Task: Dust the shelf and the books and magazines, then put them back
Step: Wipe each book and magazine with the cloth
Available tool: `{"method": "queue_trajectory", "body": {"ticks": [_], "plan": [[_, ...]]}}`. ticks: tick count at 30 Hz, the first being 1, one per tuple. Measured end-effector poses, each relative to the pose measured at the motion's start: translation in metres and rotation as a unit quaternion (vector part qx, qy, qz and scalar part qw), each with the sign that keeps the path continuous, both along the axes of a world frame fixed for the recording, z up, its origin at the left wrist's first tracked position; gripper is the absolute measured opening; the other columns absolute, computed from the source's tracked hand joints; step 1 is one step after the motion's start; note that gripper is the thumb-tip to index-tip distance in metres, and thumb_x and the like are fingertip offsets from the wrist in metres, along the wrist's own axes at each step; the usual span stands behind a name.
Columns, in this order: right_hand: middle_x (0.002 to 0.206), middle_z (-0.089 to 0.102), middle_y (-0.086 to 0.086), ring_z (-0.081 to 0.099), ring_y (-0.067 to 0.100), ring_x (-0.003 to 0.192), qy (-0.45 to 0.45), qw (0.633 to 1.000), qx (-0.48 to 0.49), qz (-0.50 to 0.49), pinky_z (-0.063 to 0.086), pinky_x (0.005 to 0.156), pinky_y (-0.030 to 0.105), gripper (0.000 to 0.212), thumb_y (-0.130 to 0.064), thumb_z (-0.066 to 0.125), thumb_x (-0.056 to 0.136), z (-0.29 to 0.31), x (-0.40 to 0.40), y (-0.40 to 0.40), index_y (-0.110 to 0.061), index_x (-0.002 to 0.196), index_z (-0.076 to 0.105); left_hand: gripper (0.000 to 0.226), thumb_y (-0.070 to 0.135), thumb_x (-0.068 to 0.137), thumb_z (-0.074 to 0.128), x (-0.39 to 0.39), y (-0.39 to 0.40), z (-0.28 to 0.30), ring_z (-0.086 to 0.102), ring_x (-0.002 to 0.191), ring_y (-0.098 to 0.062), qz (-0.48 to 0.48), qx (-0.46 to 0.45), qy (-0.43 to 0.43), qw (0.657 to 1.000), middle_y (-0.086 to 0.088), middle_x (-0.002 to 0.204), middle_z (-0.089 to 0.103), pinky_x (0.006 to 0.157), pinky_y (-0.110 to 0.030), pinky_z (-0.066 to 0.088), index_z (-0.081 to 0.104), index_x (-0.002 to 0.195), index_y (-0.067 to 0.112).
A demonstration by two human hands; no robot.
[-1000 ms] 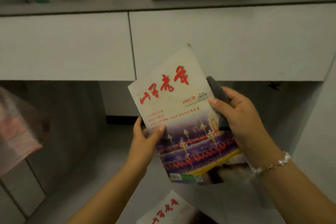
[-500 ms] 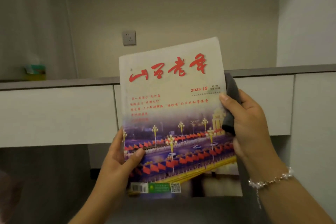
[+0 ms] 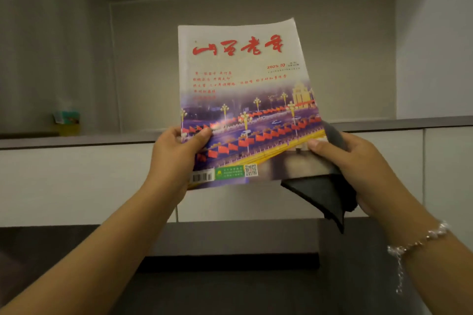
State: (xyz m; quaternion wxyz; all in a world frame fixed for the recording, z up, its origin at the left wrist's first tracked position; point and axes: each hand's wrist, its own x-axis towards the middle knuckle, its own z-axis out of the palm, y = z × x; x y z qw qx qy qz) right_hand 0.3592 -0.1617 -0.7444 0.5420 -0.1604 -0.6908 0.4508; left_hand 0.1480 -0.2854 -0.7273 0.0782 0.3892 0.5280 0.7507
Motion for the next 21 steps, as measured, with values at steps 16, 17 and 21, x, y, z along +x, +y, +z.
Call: {"method": "queue_trajectory", "body": {"ticks": [16, 17, 21], "plan": [[0.095, 0.071, 0.014, 0.070, 0.028, 0.082, 0.166, 0.974, -0.148, 0.041, 0.058, 0.072, 0.038, 0.028, -0.005, 0.067, 0.082, 0.044, -0.035, 0.027, -0.009, 0.110, 0.064, 0.115, 0.032, 0.028, 0.097, -0.020, 0.001, 0.027, 0.068, 0.098, -0.022, -0.319, 0.018, 0.006, 0.948, -0.008, 0.108, 0.067, 0.070, -0.025, 0.057, 0.049, 0.131, 0.015], [0.094, 0.071, 0.014, 0.069, 0.027, 0.079, 0.166, 0.974, -0.155, 0.031, 0.057, 0.069, 0.036, 0.026, -0.005, 0.067, 0.083, 0.044, -0.038, 0.028, -0.008, 0.109, 0.065, 0.115, 0.027, 0.031, 0.097, -0.019, 0.003, 0.025, 0.067, 0.102, -0.024, -0.326, 0.039, -0.011, 0.944, -0.011, 0.112, 0.065, 0.072, -0.026, 0.057, 0.046, 0.133, 0.012], [0.092, 0.070, 0.013, 0.068, 0.025, 0.079, 0.158, 0.974, -0.164, 0.016, 0.055, 0.068, 0.033, 0.010, -0.011, 0.066, 0.085, 0.045, -0.046, 0.029, -0.010, 0.094, 0.066, 0.090, 0.008, 0.063, 0.079, -0.013, 0.012, 0.023, 0.066, 0.105, -0.026, -0.293, 0.105, -0.072, 0.948, -0.015, 0.123, 0.058, 0.075, -0.029, 0.058, 0.037, 0.141, 0.013]]}}
